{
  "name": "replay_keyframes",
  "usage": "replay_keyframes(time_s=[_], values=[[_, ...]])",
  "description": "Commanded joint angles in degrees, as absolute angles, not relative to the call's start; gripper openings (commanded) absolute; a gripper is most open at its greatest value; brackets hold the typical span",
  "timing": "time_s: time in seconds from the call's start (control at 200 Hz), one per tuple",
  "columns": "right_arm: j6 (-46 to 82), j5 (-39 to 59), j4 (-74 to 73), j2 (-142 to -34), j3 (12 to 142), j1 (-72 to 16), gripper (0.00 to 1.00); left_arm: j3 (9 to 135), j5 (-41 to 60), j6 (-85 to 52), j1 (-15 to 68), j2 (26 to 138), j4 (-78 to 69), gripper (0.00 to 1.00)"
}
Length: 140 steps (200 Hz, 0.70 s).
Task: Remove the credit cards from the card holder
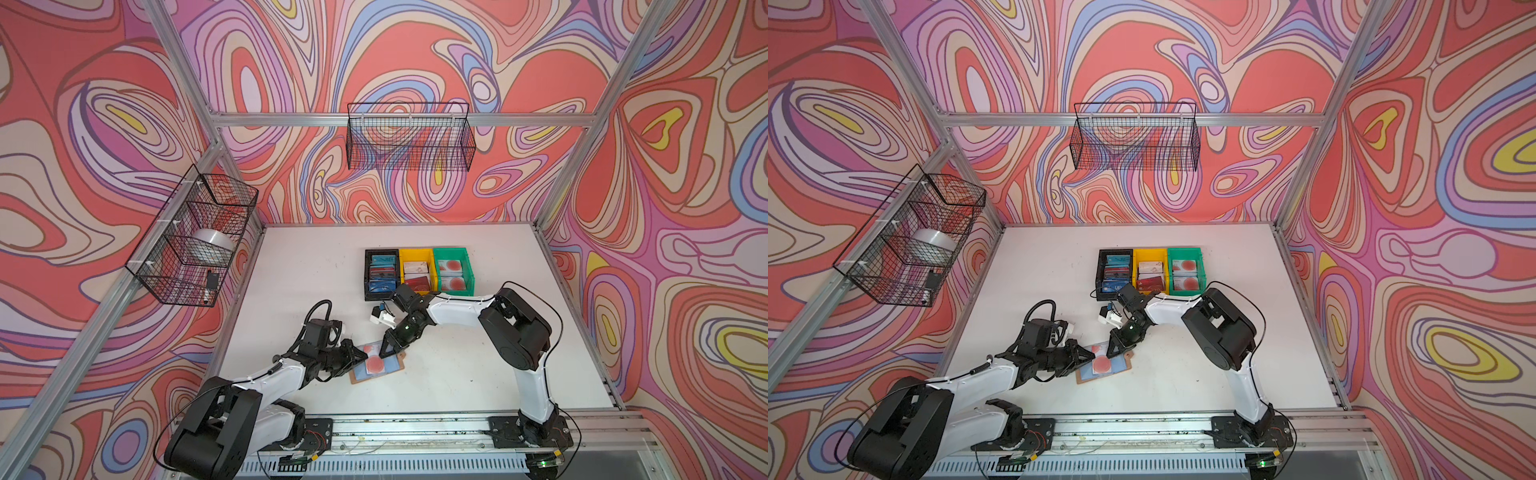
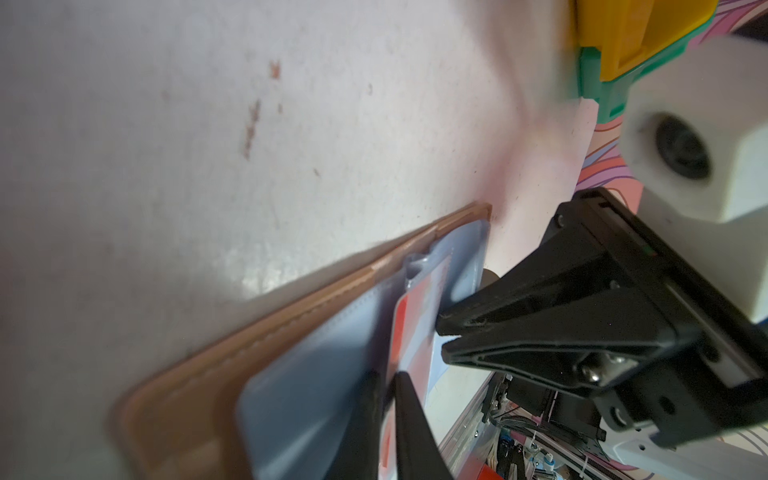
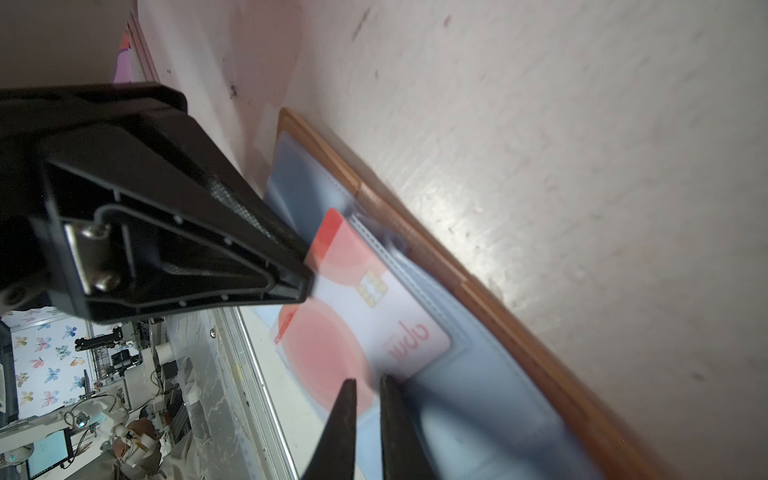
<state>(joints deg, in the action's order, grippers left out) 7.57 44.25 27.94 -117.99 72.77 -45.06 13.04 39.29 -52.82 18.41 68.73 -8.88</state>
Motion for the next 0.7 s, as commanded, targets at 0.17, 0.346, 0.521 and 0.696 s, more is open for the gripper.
replay_keyframes(time_s=[0.17,0.346,0.521,0.696], values=[[7.11,42.14,29.31,-120.87,72.52,-45.58,0.15,11.69,39.56,-53.76,18.77,69.00,-9.90,0.00],[7.29,42.36,29.25,-121.04,72.57,-45.59,0.15,11.33,39.07,-53.61,18.76,66.91,-7.94,0.00],[7.52,42.45,29.52,-121.25,72.67,-45.55,0.15,12.38,37.08,-53.22,18.79,62.62,-1.77,0.00],[7.83,42.46,29.68,-121.62,72.75,-45.60,0.15,14.86,34.05,-51.62,18.81,58.23,7.82,0.00]])
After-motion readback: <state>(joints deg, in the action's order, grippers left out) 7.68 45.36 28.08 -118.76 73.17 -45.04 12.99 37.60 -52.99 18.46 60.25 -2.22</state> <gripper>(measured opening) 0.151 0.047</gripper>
